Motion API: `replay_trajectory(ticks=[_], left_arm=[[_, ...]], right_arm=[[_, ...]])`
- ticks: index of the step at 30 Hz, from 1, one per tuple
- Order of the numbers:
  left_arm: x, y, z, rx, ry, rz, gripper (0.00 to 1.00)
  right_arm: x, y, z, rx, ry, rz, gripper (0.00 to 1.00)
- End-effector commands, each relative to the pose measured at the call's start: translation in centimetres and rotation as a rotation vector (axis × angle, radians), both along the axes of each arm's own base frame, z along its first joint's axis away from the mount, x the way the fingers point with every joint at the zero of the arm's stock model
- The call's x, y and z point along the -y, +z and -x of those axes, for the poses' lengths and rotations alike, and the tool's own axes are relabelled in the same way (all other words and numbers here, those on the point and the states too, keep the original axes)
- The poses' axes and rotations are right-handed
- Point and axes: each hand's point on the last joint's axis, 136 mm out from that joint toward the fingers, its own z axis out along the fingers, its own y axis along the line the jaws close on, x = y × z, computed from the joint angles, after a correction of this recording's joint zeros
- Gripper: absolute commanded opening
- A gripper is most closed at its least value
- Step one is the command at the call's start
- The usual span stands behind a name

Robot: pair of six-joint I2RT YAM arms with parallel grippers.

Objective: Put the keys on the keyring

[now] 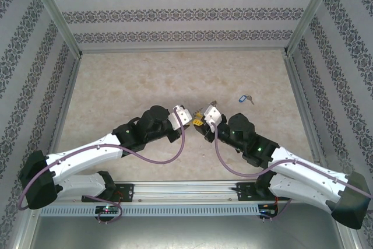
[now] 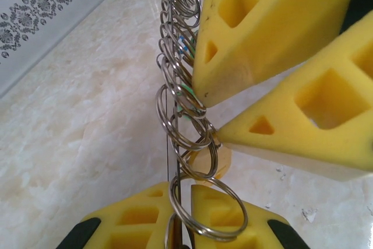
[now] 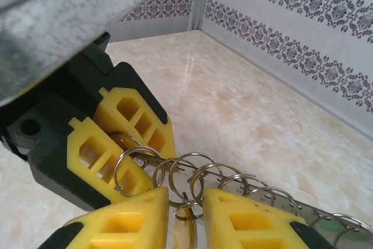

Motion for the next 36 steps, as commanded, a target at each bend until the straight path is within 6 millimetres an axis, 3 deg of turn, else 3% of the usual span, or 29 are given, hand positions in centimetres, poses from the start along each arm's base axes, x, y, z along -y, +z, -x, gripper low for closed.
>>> replay_trajectory(ticks=[1,10,17,26,36], left_arm=[[2.7,2.8,1.8,0.062,-0.111,0.103,0.00],[3.5,3.0,1.5,0.039,-0.096,0.164,0.00],[3.8,2.7,1.3,0.012,-0.082,0.188,0.00],[3.6,2.5,1.4,0.013,-0.075,0.197,0.00],[3.8,2.9,1.5,0.027,-0.072,0.212,0.00]], right_arm=[[1.1,0.8,-2.0,-0.002,-0.142,-0.041,0.24],[1.7,1.0,-3.0,-0.023,-0.254,-0.113,0.25],[-0.2,1.5,-1.1,0.008,-0.094,-0.148,0.29],[1.8,0.5,-2.4,0.004,-0.226,-0.130,0.17],[2.7,-1.6,-3.8,-0.033,-0.348,-0.082,0.22]])
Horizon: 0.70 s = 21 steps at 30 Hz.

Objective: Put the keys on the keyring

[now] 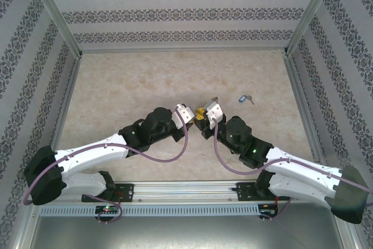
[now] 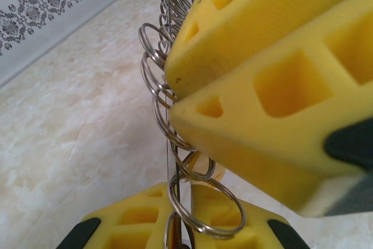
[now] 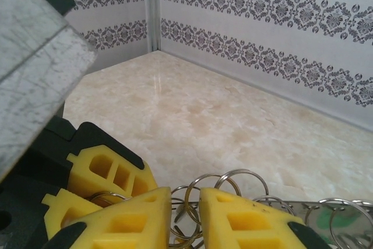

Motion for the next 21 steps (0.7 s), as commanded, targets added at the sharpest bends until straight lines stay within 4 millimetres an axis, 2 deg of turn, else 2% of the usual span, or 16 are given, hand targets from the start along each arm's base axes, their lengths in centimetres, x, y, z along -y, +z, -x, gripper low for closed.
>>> replay_trajectory(ticks=[1,4,6,10,13,21], left_arm=[[2.8,3.7,2.3,0.064,-0.132,0.134,0.00],[2.8,3.7,2.3,0.065,-0.129,0.132,0.00],[2.8,3.6,2.3,0.066,-0.129,0.131,0.00],[2.5,3.0,1.9,0.060,-0.101,0.100,0.00],[1.9,2.7,1.6,0.071,-0.075,0.082,0.00],[1.1,2.1,1.4,0.103,-0.060,0.027,0.00]], right_arm=[[2.6,-2.1,-2.1,-0.022,-0.184,0.058,0.20],[3.2,-2.5,-2.3,-0.020,-0.222,0.072,0.14],[3.4,-2.3,-2.3,-0.015,-0.232,0.068,0.07],[3.1,-1.8,-1.7,-0.003,-0.182,0.042,0.00],[2.9,-1.5,-0.8,-0.005,-0.115,0.004,0.00],[4.6,-1.7,0.4,-0.056,0.009,-0.108,0.00]])
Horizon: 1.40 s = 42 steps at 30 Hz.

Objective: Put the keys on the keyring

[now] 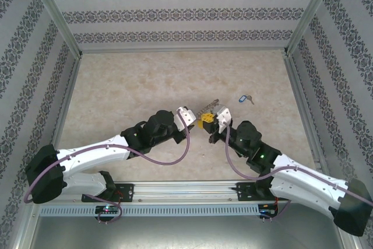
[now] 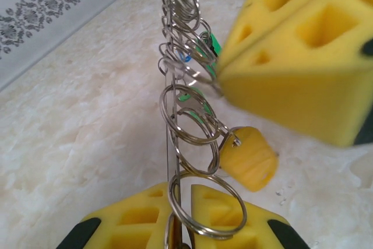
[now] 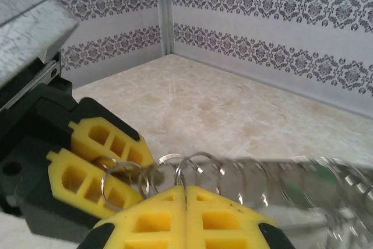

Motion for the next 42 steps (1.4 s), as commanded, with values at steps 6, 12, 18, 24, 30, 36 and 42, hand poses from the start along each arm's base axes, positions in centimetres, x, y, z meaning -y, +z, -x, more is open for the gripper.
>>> replay_trajectory(ticks=[6,12,18,24,30,36,42], left_arm=[[0.4,2.1,0.9,0.106,-0.062,0.003,0.00],[0.1,2.2,1.0,0.124,-0.071,-0.023,0.00],[-0.4,2.3,1.0,0.147,-0.074,-0.055,0.00],[-0.9,2.2,1.4,0.189,-0.125,-0.148,0.00],[-1.3,1.4,2.1,0.279,-0.223,-0.268,0.00],[-1.4,0.8,2.5,0.330,-0.310,-0.364,0.00],[-1.3,0.8,2.9,0.408,-0.388,-0.418,0.00]], right_arm=[[3.2,-0.9,-0.6,-0.045,-0.024,-0.060,0.00],[3.8,-0.9,-0.3,-0.045,-0.005,-0.083,0.00],[3.5,-0.6,0.9,-0.008,0.058,-0.078,0.15],[2.5,1.2,3.3,0.138,0.209,0.034,0.32],[2.7,3.1,4.2,0.210,0.290,0.189,0.39],[3.1,4.2,5.5,0.121,0.482,0.296,0.42],[2.1,6.1,5.2,-0.066,0.654,0.187,0.50]])
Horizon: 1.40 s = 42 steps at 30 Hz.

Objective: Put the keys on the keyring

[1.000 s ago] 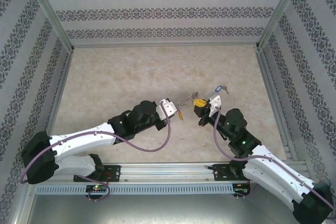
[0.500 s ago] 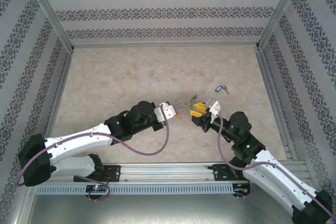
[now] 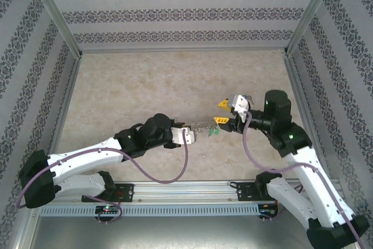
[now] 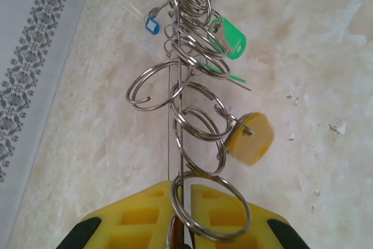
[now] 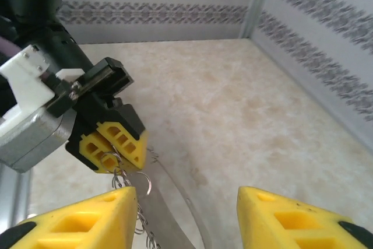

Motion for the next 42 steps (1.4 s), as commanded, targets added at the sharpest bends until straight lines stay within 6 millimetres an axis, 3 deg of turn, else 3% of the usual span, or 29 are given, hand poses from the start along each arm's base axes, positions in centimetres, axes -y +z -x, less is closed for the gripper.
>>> replay_trajectory(ticks=[1,9,14,22,42], left_arm=[[0.4,2.7,0.0,0.100,-0.084,0.002,0.00],[0.8,2.7,0.5,0.133,-0.156,-0.014,0.00],[1.1,3.0,0.9,0.141,-0.196,-0.011,0.00],[1.4,3.2,1.3,0.128,-0.229,0.003,0.00],[1.4,3.2,2.3,0.071,-0.257,0.029,0.00]], right_arm=[[-1.4,-0.1,2.6,-0.192,0.193,-0.054,0.50],[-3.2,-3.1,3.2,-0.455,0.301,0.066,0.48],[-4.0,-3.7,3.1,-0.613,0.321,0.064,0.44],[-4.8,-5.9,4.6,-0.849,0.399,0.120,0.44],[-5.5,-8.6,3.6,-0.896,0.401,0.163,0.44]])
